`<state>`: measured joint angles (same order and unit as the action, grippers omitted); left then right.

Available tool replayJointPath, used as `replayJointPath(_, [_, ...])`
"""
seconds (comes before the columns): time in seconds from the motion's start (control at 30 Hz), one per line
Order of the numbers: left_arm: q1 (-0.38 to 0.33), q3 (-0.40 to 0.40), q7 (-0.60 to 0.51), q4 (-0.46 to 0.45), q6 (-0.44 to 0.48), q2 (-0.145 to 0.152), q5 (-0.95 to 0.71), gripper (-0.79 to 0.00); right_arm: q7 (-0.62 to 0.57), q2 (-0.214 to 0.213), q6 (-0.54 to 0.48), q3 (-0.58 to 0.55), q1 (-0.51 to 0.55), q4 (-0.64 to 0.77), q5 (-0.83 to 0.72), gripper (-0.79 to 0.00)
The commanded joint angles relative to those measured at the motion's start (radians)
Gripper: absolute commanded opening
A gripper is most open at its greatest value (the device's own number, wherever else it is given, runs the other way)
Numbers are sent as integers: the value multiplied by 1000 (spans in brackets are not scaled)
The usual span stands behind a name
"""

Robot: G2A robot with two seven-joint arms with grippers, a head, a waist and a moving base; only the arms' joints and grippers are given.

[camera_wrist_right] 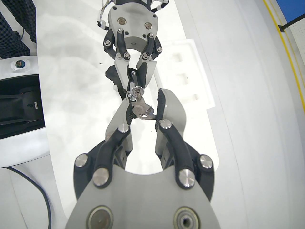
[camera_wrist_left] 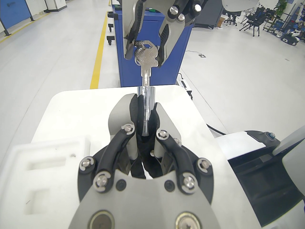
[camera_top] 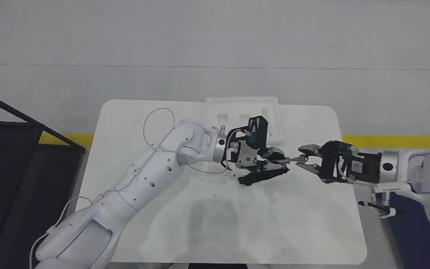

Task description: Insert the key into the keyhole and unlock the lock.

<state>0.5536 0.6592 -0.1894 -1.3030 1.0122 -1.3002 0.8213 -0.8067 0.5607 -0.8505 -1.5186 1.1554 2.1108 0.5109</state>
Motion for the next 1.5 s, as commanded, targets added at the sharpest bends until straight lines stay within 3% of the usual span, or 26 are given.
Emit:
replayJointPath(0.0, [-3,-4,5,2,0,2,-1,-785,-10,-1,12,4,0,-6,-22,-785])
replayJointPath(0.33, [-19,-33,27,11,0,4,1,-785,-187,-14,148,44,-36,-31,-265,-785])
replayJointPath(0.63, [-37,-69,50,20,0,2,6,-785,-327,-18,371,76,-75,-45,-455,-785])
replayJointPath(1.07, [-60,-107,80,20,0,9,19,-785,-412,-13,635,110,-104,-53,-599,-785])
replayJointPath(1.1, [-61,-107,81,20,0,11,20,-785,-415,-13,637,114,-105,-53,-609,-489])
replayJointPath(1.13, [-61,-107,81,21,0,13,21,-785,-416,-12,635,118,-108,-53,-615,0])
replayJointPath(1.47, [-33,-59,9,42,-20,42,114,-785,-332,-8,499,66,-95,-115,-649,0])
